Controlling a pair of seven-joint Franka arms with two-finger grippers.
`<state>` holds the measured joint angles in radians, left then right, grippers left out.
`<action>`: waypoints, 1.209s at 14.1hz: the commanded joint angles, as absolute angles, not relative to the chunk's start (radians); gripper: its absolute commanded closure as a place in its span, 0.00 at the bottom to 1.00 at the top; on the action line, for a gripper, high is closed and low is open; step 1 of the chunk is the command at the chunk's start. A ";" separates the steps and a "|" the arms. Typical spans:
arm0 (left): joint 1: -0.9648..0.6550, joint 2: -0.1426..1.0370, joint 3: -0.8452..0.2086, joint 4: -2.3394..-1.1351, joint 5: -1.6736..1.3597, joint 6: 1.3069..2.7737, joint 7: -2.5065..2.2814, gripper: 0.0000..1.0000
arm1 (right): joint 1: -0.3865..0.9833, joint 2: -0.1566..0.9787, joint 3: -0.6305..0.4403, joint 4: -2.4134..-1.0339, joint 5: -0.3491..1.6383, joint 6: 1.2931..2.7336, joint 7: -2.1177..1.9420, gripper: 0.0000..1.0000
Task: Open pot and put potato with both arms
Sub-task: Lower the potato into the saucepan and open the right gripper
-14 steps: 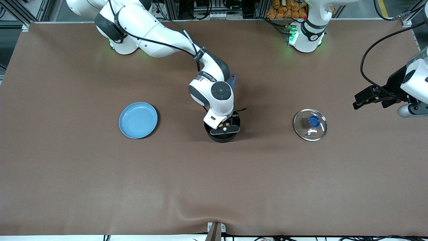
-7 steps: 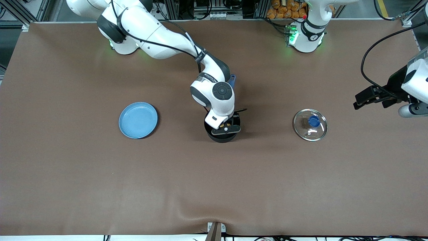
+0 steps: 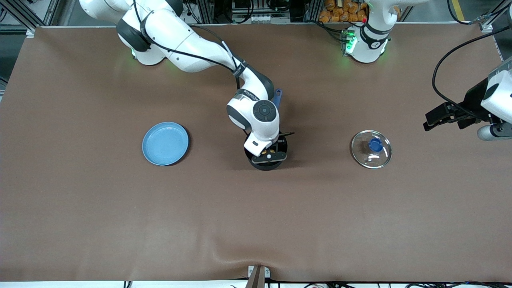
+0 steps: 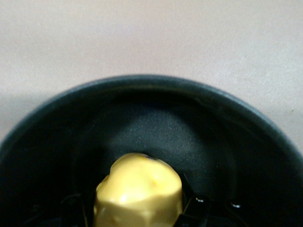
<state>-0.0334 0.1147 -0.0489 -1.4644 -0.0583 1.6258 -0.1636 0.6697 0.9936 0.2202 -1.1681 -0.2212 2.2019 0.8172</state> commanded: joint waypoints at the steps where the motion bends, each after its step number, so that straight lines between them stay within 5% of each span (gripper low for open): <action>1: -0.026 0.104 -0.052 -1.456 -0.071 1.603 -0.169 0.00 | 0.664 0.991 0.225 -1.138 -0.249 2.172 0.839 0.00; 8: -0.026 0.104 -0.054 -1.456 -0.069 1.603 -0.170 0.00 | 0.647 0.928 0.242 -1.134 -0.239 2.041 0.838 0.00; 13: -0.026 0.103 -0.054 -1.456 -0.071 1.603 -0.172 0.00 | 0.617 0.881 0.242 -1.002 -0.218 1.883 0.839 0.00; 17: -0.026 0.101 -0.054 -1.456 -0.071 1.603 -0.172 0.00 | 0.522 0.763 0.242 -0.992 -0.189 1.818 0.835 0.00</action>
<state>-0.0335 0.1140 -0.0491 -1.4635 -0.0584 1.6257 -0.1636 0.5750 0.8265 0.2243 -0.9788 -0.2102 1.8631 0.8262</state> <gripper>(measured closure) 0.000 0.000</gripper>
